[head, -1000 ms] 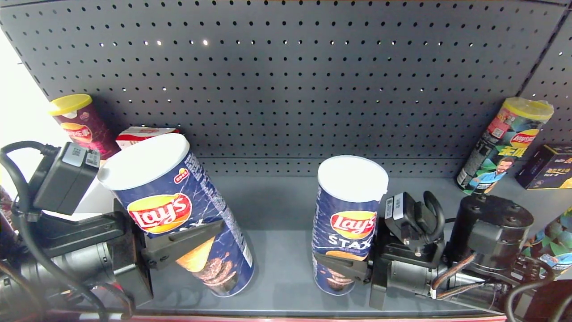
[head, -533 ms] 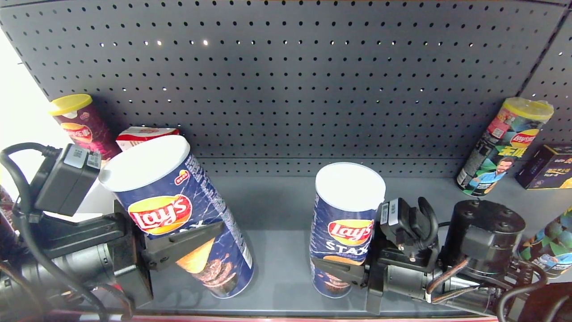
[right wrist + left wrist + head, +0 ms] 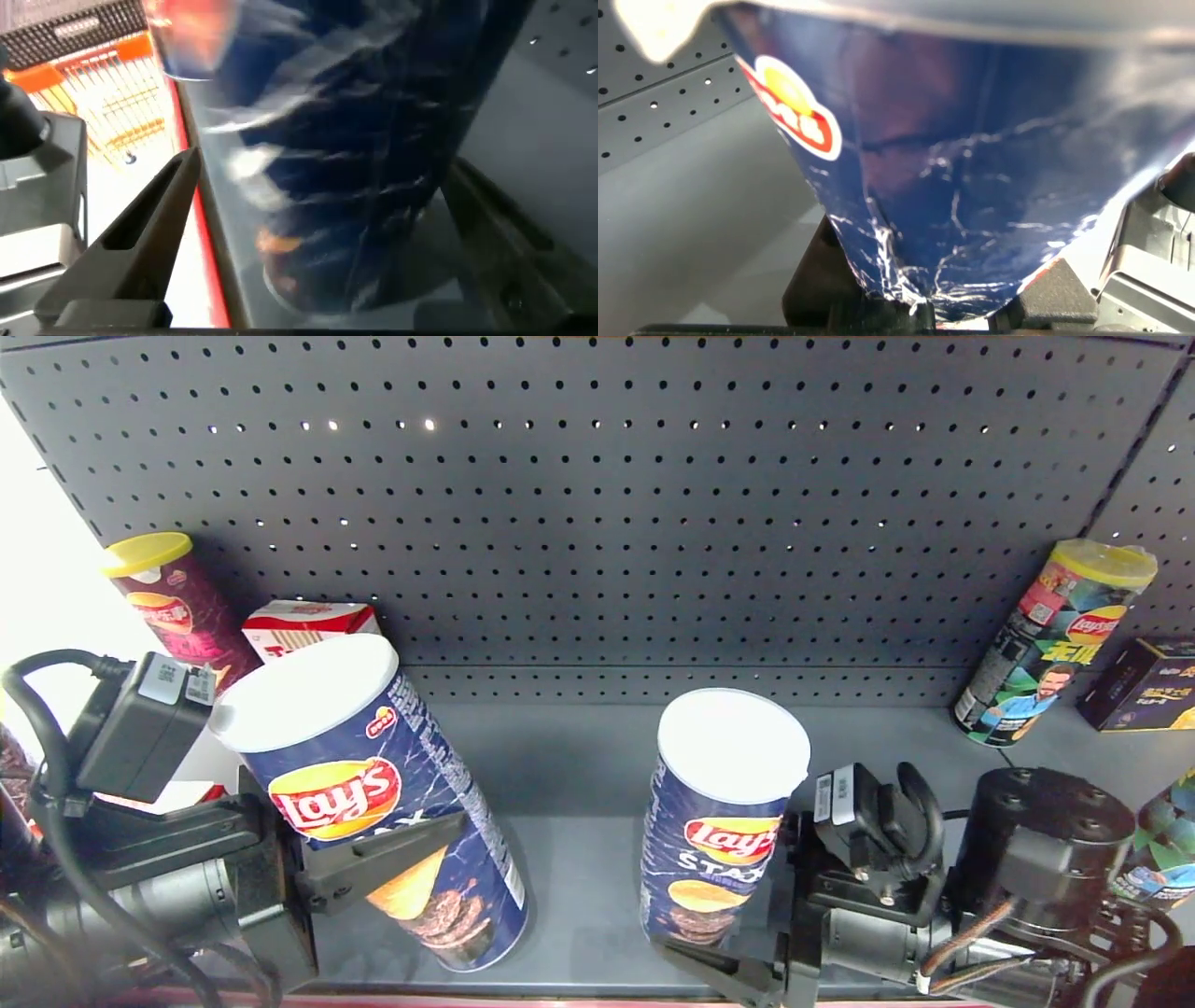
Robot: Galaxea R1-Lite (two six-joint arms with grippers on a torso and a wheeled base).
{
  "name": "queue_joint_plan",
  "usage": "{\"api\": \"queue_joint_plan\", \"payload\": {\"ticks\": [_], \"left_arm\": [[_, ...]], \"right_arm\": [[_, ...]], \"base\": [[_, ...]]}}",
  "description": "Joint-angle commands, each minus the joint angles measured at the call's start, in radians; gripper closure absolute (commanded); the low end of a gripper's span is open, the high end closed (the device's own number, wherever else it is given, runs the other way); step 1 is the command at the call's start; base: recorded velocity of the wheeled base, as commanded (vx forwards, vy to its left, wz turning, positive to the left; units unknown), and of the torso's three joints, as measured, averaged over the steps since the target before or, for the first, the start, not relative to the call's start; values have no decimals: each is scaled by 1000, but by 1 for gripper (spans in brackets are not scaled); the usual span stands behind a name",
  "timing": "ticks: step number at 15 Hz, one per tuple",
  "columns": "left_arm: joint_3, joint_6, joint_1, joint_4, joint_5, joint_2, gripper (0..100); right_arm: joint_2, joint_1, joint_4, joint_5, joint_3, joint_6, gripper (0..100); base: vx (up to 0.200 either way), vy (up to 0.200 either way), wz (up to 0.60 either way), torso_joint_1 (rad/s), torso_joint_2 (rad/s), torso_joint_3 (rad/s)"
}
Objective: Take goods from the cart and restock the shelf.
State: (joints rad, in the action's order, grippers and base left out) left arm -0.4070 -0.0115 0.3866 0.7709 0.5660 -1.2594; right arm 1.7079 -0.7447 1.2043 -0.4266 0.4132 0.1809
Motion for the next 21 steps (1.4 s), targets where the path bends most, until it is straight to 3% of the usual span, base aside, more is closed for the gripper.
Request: {"api": "queue_joint_plan", "payload": {"ticks": [1, 5, 8, 10, 14, 18, 21], "left_arm": [[1, -1, 0, 1, 0, 1, 100], [2, -1, 0, 1, 0, 3, 100], [7, -1, 0, 1, 0, 17, 100], [20, -1, 0, 1, 0, 26, 100], [30, -2, 2, 2, 0, 34, 100], [20, -2, 3, 2, 0, 44, 100], [13, -2, 5, 2, 0, 54, 100]], "right_arm": [[-106, 7, 0, 0, -44, -1, 0], [-361, 53, -18, 2, -160, -1, 0], [-560, 151, -48, 2, -272, -1, 0], [-734, 202, -206, 9, -313, -3, 0], [-1105, 214, -664, 183, -312, -35, 0], [-1409, 252, -940, 308, -330, -112, 0], [-1604, 323, -1115, 336, -349, -143, 0]], "base": [[0, 0, 0, 0, 0, 0], [0, 0, 0, 0, 0, 0], [0, 0, 0, 0, 0, 0], [0, 0, 0, 0, 0, 0], [0, 0, 0, 0, 0, 0], [0, 0, 0, 0, 0, 0], [0, 0, 0, 0, 0, 0]]}}
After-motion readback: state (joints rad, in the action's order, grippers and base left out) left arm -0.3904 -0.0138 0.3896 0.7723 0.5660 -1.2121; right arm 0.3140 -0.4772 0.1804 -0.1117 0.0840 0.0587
